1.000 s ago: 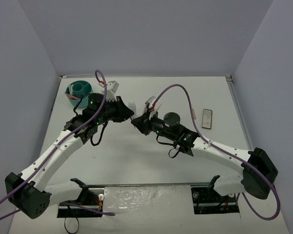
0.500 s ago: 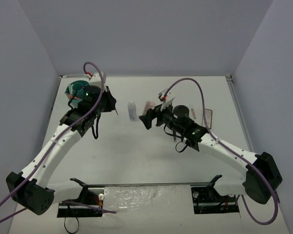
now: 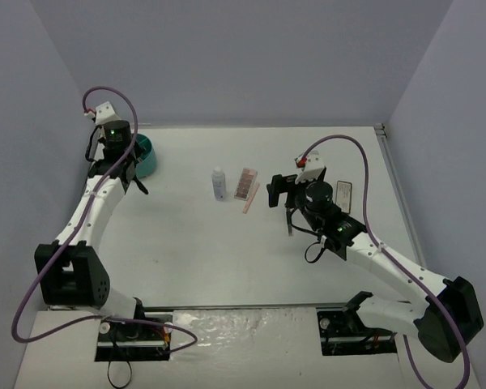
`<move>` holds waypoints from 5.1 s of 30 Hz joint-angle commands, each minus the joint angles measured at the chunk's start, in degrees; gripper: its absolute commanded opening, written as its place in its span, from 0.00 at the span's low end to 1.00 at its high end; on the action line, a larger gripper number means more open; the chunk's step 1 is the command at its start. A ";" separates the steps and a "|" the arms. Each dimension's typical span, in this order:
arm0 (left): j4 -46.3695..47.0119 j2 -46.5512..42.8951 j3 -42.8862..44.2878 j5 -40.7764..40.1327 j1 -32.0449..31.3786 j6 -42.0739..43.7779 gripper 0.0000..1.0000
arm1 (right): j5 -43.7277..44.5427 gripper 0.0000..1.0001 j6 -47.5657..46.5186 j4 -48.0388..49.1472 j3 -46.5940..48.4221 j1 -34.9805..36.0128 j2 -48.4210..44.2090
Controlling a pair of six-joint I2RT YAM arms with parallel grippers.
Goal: Organize the makeup
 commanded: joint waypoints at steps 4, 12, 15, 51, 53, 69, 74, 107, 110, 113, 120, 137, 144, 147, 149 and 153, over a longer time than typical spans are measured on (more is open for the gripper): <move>14.79 8.89 5.05 1.95 8.53 -6.38 0.00 | 3.35 1.00 1.24 2.18 0.27 -1.17 -1.38; 23.50 15.57 5.18 5.74 11.67 -11.82 0.00 | 2.14 1.00 1.27 2.25 0.12 -2.05 -0.24; 24.31 16.98 5.39 5.84 11.68 -12.92 0.00 | 1.82 1.00 1.31 2.29 0.15 -2.40 0.11; -6.68 -10.01 6.81 9.83 7.11 0.14 0.97 | 4.68 0.98 14.45 -13.88 1.46 -3.56 14.12; -12.34 -12.45 8.25 13.36 5.66 1.48 0.97 | 4.67 0.95 15.44 -13.92 1.58 -3.64 17.60; -25.67 -22.67 0.02 30.82 -5.71 2.94 0.97 | 5.88 0.29 18.74 -11.81 2.75 -3.91 30.92; -22.65 -23.13 -2.18 34.48 -9.76 -0.54 0.97 | 5.23 0.00 16.91 -9.74 1.90 -3.70 28.14; -0.31 -10.46 -0.43 30.62 -35.70 -10.91 0.41 | -23.82 0.02 6.53 29.36 -4.02 7.99 2.97; 0.07 -10.37 -0.43 30.43 -35.78 -10.95 0.19 | -23.38 0.04 6.46 29.71 -4.10 7.95 3.28; 0.25 -10.49 -0.62 30.44 -35.80 -10.91 0.04 | -22.83 0.14 6.32 29.73 -4.04 8.02 3.75; -2.53 -11.60 -0.39 26.64 -35.73 -8.65 0.00 | -21.56 0.77 5.28 27.55 -3.17 7.79 3.95; 4.41 -3.05 4.79 -5.39 -12.40 9.65 0.00 | -8.95 1.00 2.36 13.37 -7.94 -0.66 -7.53; 12.56 9.46 12.81 -2.04 -3.89 14.12 0.00 | -10.31 1.00 3.60 17.21 -10.23 -0.75 -4.31; 15.32 13.05 15.73 0.92 -1.98 13.48 0.00 | -12.43 1.00 3.54 17.41 -9.97 -0.68 -2.61; 16.18 14.79 17.31 1.20 -1.25 13.67 0.00 | -12.66 1.00 3.50 17.61 -9.90 -0.75 -1.97; 15.30 20.20 21.88 2.27 -0.80 15.59 0.00 | -12.49 1.00 3.10 18.10 -10.11 -0.72 -1.52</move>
